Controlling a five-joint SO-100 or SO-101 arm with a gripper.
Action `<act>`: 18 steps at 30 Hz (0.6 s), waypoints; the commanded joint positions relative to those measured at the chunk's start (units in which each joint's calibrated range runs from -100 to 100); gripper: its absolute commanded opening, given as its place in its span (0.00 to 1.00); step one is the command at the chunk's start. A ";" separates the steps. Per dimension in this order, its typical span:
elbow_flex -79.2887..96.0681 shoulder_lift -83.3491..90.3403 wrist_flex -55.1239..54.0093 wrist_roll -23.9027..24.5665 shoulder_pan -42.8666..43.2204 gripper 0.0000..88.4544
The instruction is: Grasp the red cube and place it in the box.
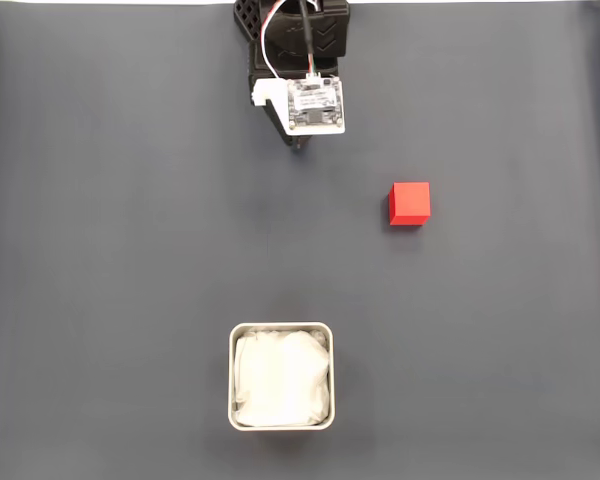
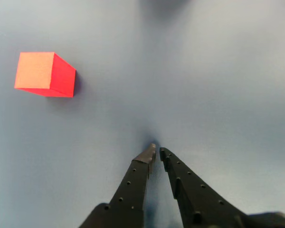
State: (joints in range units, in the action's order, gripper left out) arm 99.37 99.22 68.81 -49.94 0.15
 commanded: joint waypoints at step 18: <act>-50.55 -32.84 -22.91 0.98 0.35 0.00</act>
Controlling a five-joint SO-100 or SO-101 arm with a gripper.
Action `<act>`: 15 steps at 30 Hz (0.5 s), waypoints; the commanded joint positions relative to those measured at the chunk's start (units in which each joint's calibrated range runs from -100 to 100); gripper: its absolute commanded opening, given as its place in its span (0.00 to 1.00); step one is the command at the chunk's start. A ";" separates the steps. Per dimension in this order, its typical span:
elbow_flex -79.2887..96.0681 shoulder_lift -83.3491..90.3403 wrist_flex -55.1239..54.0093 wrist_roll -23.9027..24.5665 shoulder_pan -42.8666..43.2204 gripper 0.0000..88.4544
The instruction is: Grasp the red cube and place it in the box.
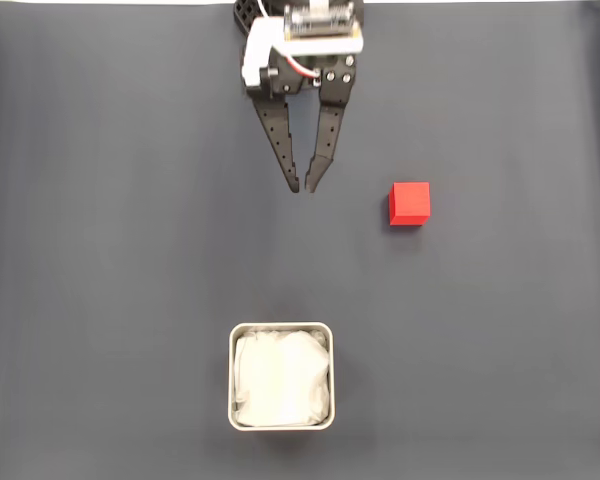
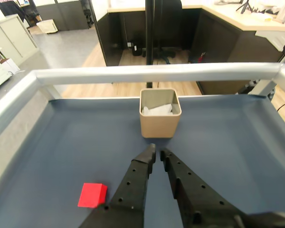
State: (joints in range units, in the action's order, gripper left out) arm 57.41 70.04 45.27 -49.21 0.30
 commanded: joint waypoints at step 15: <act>-25.39 -18.22 14.41 -0.73 -0.01 0.00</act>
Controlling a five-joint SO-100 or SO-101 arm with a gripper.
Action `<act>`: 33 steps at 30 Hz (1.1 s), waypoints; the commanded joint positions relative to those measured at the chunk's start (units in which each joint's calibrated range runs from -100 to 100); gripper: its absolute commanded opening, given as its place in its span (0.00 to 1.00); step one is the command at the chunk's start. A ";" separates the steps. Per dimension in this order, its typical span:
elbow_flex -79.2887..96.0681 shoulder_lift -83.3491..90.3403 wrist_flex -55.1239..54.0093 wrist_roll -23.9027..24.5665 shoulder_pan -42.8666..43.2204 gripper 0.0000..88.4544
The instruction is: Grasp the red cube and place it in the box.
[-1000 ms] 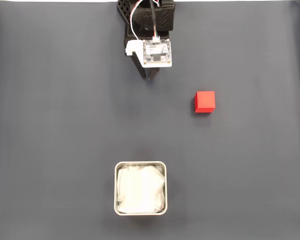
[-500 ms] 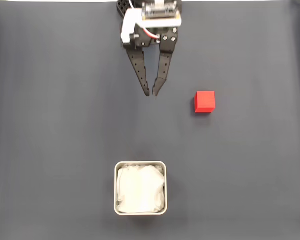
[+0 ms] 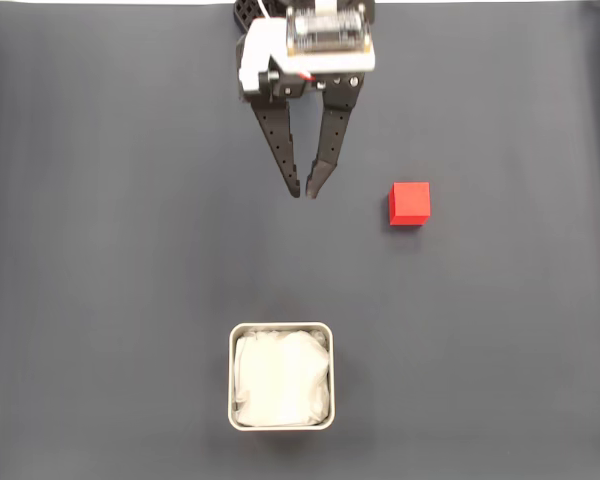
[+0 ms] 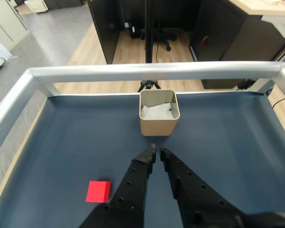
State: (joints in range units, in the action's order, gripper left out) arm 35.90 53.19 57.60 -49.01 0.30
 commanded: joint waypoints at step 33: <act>-3.14 -5.79 7.48 -1.37 16.75 0.03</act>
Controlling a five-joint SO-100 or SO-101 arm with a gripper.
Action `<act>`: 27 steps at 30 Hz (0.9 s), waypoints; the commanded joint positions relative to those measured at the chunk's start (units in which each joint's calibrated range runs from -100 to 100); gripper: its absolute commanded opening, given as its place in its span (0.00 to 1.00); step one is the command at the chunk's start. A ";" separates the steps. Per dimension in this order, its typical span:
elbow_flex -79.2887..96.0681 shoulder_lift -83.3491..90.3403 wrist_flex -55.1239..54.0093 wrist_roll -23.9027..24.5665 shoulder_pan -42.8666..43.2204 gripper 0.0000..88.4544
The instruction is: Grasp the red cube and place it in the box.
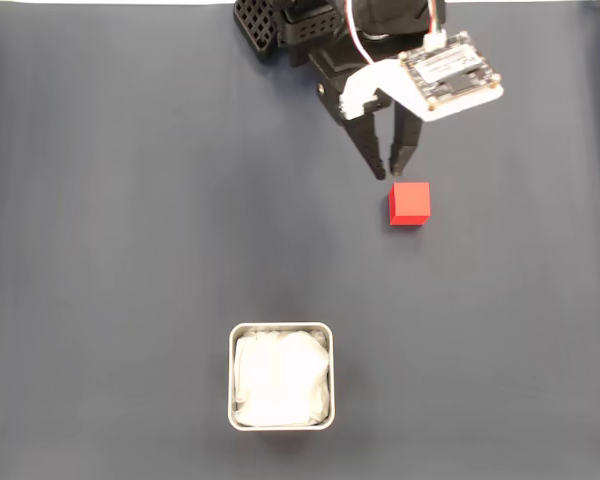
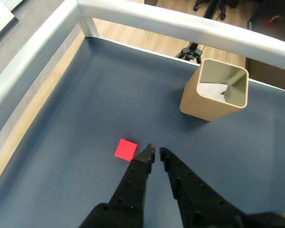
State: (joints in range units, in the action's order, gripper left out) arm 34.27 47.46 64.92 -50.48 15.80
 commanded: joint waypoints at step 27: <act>9.16 -0.67 -5.49 -0.24 5.43 0.25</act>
State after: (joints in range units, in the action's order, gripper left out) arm 43.31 46.24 61.58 -50.57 20.55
